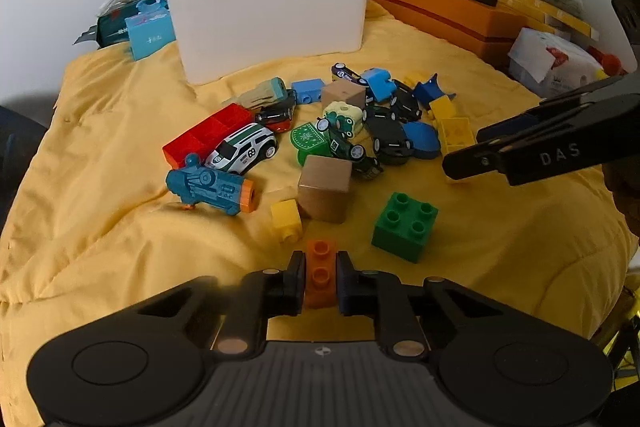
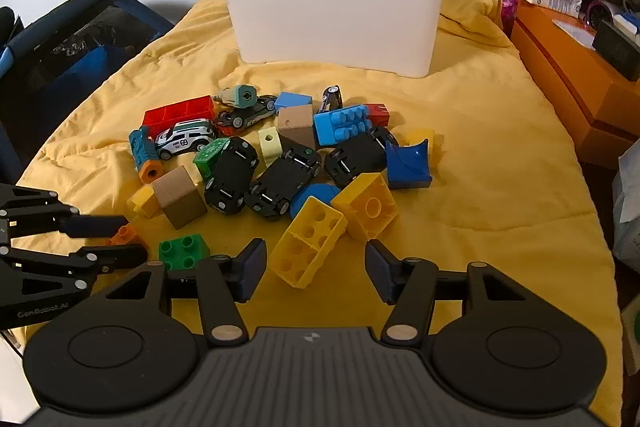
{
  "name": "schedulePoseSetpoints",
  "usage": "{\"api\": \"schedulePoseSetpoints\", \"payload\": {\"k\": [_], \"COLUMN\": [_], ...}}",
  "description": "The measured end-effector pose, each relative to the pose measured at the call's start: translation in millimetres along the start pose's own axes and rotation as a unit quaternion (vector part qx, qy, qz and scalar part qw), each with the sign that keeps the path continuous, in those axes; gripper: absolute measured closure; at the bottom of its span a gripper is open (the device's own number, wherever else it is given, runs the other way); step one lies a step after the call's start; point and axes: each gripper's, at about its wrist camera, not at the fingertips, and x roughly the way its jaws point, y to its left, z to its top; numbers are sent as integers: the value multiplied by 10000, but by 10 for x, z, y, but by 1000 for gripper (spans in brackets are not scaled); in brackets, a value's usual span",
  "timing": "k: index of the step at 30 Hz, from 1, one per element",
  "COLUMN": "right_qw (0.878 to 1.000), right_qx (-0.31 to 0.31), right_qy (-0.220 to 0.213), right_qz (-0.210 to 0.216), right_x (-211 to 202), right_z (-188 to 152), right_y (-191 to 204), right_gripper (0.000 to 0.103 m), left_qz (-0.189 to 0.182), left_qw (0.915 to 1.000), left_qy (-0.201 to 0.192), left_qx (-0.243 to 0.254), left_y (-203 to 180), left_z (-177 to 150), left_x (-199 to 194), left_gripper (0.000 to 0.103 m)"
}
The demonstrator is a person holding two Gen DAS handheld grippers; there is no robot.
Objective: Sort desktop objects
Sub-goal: 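Grasp the yellow duplo brick with the right tool while the left tool holds an orange brick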
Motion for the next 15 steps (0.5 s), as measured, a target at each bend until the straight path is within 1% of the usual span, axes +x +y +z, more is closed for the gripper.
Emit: {"api": "schedulePoseSetpoints", "payload": {"k": [3,6,9,10,11,12,15], "right_qw": [9998,9997,9995,9995,9994,9993,9983], "right_qx": [167,251,312,316,333,365,548], "right_qy": [50,18,5,24,44,64,56], "right_qz": [15,1,3,-3,36,103,192], "right_x": [41,49,70,87,105,118,109], "right_z": [0,15,26,29,30,30,38], "right_y": [-21,-5,30,47,53,50,23], "right_gripper": [47,47,47,50,70,73,74], "left_qz": [-82,-80,-83,-90,-79,-77,-33], "left_qw": [10000,10000,9999,9999,9999,9998,9993], "left_qy": [-26,6,-50,-85,-121,-162,-304], "left_qx": [20,-5,-35,-54,-83,-128,-232], "left_y": [-10,5,52,71,92,121,204], "left_z": [18,20,27,40,54,74,145], "left_x": [-22,-17,-48,-74,-101,-132,-222], "left_gripper": [86,86,86,86,86,86,86]}}
